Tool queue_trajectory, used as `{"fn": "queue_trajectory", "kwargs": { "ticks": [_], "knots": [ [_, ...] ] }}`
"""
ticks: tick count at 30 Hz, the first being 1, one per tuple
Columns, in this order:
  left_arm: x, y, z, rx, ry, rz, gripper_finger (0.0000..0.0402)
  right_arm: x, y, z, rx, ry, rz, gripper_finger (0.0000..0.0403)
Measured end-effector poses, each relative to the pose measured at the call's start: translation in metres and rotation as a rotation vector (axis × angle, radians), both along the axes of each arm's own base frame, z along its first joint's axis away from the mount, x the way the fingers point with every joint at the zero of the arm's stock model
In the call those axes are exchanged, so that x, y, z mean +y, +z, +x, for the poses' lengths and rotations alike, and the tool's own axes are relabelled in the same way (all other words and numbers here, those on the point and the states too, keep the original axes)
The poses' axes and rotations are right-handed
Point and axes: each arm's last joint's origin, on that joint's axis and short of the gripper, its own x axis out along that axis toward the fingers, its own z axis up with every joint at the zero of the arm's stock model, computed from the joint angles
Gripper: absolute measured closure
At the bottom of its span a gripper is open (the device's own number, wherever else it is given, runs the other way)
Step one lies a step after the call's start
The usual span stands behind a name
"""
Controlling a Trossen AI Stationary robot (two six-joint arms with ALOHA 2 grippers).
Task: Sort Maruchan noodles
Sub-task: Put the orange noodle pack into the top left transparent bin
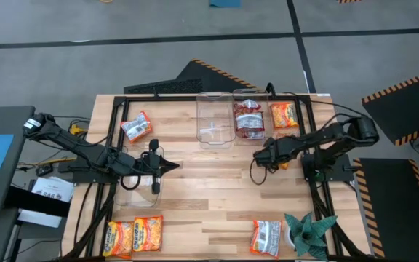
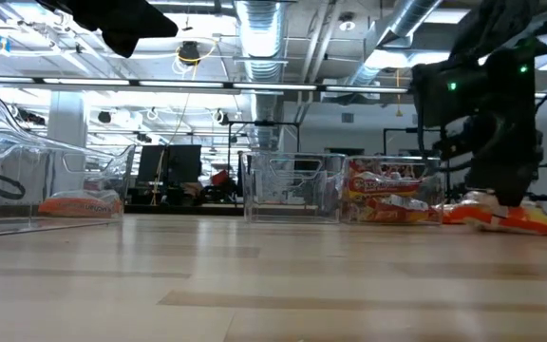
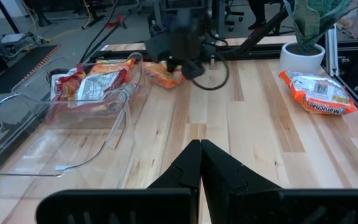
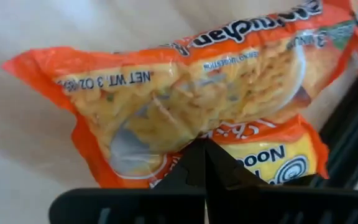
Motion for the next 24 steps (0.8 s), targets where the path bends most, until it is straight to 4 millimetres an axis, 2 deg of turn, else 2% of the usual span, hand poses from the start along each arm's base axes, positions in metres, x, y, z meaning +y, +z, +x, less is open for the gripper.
{"fn": "queue_trajectory", "kwargs": {
  "ticks": [7,12,15,20,24],
  "knots": [
    [0.000,0.000,0.000,-0.004,0.000,-0.002,0.0401,0.033,-0.001,0.004,-0.071,0.071,0.046,0.0396],
    [0.000,0.000,0.000,-0.005,0.000,-0.007,0.0402,0.054,0.006,0.014,-0.158,0.122,0.109,0.0396],
    [0.000,0.000,0.000,-0.005,0.000,-0.007,0.0402,0.066,0.012,0.025,-0.253,0.182,0.158,0.0396],
    [0.000,0.000,0.000,-0.006,0.000,-0.008,0.0401,0.083,0.019,0.053,-0.510,0.350,0.236,0.0396],
    [0.000,0.000,0.000,-0.006,0.001,-0.008,0.0402,0.090,0.014,0.077,-0.664,0.468,0.257,0.0396]
  ]
}}
